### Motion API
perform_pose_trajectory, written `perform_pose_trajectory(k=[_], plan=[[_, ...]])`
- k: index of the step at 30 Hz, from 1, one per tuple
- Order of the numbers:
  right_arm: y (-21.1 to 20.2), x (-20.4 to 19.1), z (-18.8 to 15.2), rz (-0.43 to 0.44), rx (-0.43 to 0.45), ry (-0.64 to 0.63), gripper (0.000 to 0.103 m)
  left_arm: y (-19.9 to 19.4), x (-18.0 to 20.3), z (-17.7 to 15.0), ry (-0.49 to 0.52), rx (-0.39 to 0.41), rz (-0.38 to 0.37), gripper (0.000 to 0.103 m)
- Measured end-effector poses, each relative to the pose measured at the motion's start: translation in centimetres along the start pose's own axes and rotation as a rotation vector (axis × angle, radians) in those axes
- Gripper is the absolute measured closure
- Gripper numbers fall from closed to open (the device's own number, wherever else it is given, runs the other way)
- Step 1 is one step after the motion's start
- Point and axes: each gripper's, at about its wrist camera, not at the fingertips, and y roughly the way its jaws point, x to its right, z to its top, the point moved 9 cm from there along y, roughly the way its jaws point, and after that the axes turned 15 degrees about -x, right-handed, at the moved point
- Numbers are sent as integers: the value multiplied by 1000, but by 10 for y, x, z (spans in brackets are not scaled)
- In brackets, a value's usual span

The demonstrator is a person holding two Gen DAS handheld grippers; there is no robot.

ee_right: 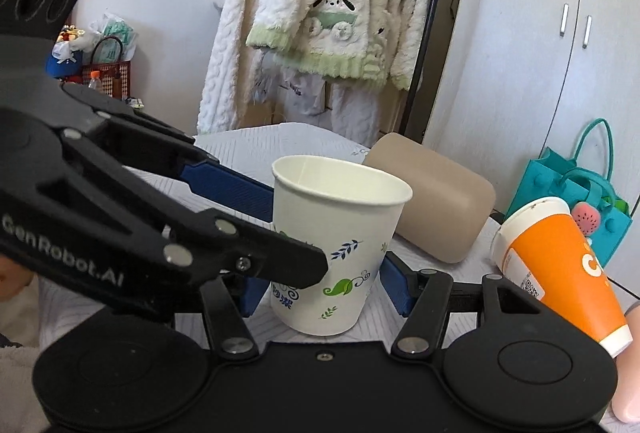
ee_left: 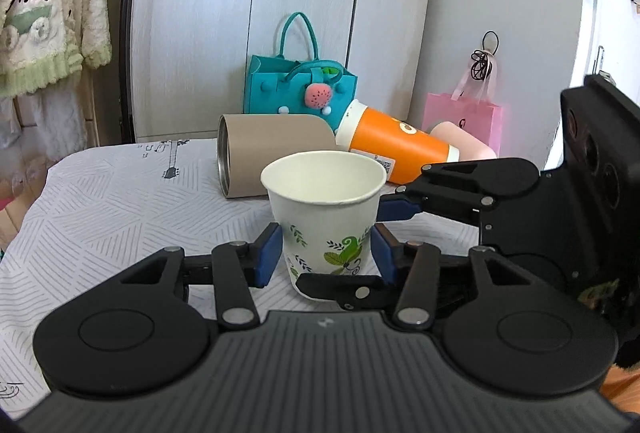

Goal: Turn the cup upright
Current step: 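Grasp the cup with the left gripper, rotate it upright, set it down, then open both grippers and withdraw them from the upright cup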

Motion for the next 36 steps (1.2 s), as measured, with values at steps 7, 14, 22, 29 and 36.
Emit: perform_pose_trajectory(k=[7,14,22,29,36], plan=[[-1,-2,-9,-26,-57,7,23,-3,-2,-2,-19,-25,-15,54],[-28,-4,-20,-61,-51,58,14,-20,-1,-9,-57,-37,-22,50],[-66,-7,-32,-87,-8,209,11,-45,-2,-24,-103,-56,11,45],[-95,-19,-30,-125,28,223,11,-76,0,-30,-113,-52,29,41],[-129,-32,-33,-175,79,291,4,-116,2,-34,-144,-20,39,37]])
